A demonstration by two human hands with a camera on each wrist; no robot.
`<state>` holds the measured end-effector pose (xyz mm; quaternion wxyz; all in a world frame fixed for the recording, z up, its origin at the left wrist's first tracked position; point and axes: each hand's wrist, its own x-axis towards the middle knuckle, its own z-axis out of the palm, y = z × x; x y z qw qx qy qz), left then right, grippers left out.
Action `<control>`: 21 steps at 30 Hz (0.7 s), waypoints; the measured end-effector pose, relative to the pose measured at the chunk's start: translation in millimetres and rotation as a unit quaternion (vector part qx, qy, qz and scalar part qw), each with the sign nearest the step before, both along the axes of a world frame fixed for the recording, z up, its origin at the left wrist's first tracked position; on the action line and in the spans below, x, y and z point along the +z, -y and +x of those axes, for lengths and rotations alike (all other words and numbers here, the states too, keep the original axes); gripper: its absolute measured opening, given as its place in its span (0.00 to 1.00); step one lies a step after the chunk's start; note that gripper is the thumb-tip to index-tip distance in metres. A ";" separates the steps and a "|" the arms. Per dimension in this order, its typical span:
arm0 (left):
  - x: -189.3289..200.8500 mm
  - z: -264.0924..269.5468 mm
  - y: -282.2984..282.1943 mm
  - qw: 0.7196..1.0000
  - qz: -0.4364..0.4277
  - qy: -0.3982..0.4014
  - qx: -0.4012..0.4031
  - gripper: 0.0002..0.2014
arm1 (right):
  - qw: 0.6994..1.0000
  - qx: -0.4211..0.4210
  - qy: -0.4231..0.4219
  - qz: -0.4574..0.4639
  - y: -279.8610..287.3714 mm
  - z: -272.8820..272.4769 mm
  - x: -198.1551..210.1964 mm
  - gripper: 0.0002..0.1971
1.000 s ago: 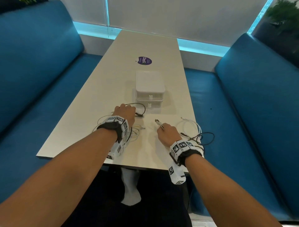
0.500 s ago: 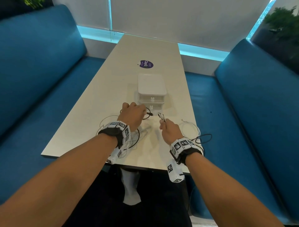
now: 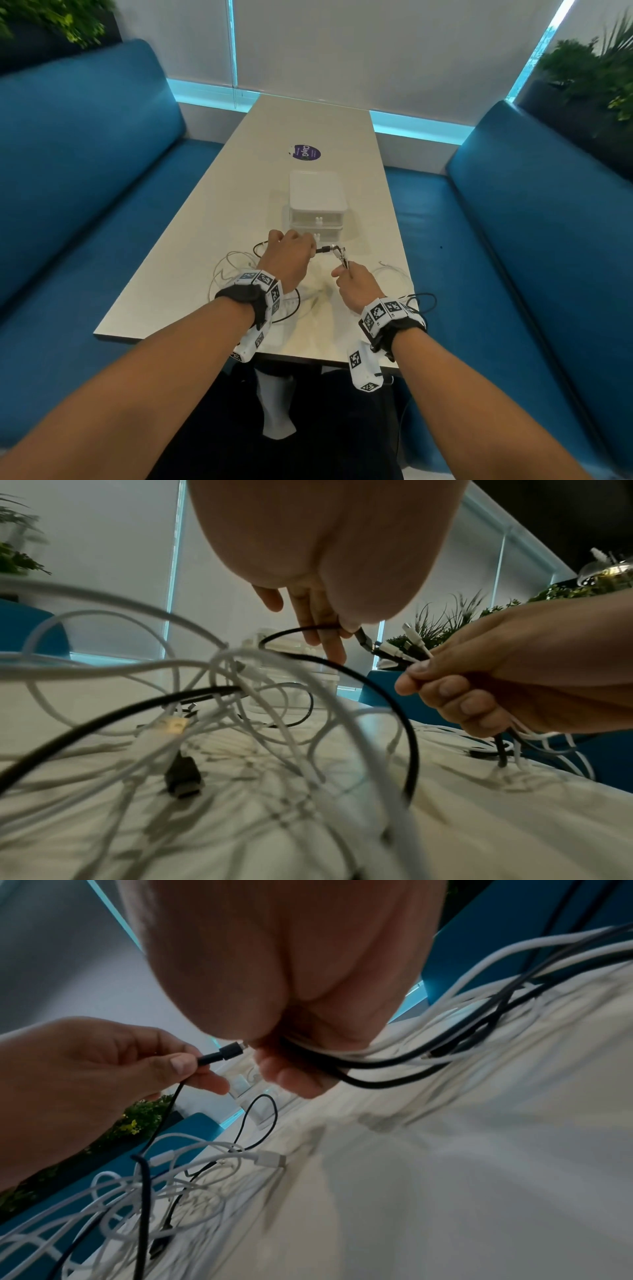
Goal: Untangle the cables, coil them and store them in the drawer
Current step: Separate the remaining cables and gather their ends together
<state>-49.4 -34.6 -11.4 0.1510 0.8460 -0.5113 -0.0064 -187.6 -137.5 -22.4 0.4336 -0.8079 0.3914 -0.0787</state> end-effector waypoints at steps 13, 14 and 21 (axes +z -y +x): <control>-19.2 -35.5 4.0 0.991 -0.078 -0.105 -0.017 0.07 | 0.998 -0.014 0.058 -0.028 1.1 1.1 2.9 0.16; -20.4 -36.9 1.9 0.991 -0.076 -0.113 -0.020 0.08 | 0.998 -0.022 0.054 -0.033 2.0 0.3 1.1 0.15; -17.8 -30.7 -11.4 0.999 0.044 -0.028 0.009 0.10 | 0.996 -0.061 0.065 -0.027 3.9 -3.4 4.9 0.16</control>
